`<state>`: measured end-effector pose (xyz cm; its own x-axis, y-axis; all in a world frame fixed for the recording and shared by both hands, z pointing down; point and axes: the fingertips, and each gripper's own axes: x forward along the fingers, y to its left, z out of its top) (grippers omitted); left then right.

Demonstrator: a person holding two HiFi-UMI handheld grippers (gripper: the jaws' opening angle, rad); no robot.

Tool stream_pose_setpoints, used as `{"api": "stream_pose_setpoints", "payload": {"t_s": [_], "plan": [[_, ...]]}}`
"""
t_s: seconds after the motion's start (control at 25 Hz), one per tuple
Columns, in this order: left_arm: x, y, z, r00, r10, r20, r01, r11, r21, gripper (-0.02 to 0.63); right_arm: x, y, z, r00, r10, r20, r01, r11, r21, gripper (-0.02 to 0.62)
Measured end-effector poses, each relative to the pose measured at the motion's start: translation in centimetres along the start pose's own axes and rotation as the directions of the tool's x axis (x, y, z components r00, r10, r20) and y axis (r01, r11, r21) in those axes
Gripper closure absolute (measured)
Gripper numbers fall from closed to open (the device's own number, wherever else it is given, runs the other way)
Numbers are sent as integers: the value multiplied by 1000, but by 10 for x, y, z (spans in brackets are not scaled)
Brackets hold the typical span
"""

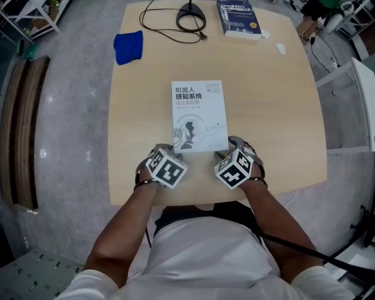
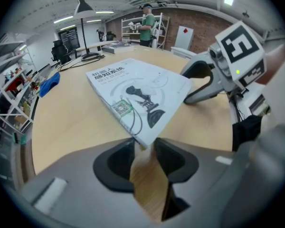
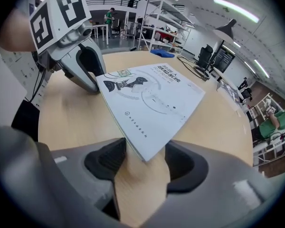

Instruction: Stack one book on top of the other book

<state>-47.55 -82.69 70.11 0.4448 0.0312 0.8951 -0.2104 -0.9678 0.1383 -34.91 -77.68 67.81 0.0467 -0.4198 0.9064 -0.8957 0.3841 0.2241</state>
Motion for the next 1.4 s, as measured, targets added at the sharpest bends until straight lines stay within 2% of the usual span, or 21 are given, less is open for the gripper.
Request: {"api": "stream_pose_setpoints", "payload": {"t_s": [0.28,0.48,0.84,1.16,1.28,1.4], "plan": [[0,0,-1,999,34,-21,-33,999,37,460,0,-4,-5,1000,12,-21,-11,999,30,324],[-1,1,-2,998,53,-33,-51,998,47,465,0,0,-3,999,3,-36,-4,1000,-25,333],[5,7,-3,992,116,-53,-110,989,99,477,4,-3,-2,1000,15,-15,-15,1000,12,353],[5,7,-1,996,80,-44,-77,995,64,474,6,-4,-2,999,45,4,-45,999,30,354],[0,5,-4,999,44,-10,-43,999,6,480,0,-7,-9,997,66,31,-69,993,97,354],[-13,7,-12,998,43,37,-42,999,-35,480,-16,-18,-22,996,40,83,-55,979,195,354]]}}
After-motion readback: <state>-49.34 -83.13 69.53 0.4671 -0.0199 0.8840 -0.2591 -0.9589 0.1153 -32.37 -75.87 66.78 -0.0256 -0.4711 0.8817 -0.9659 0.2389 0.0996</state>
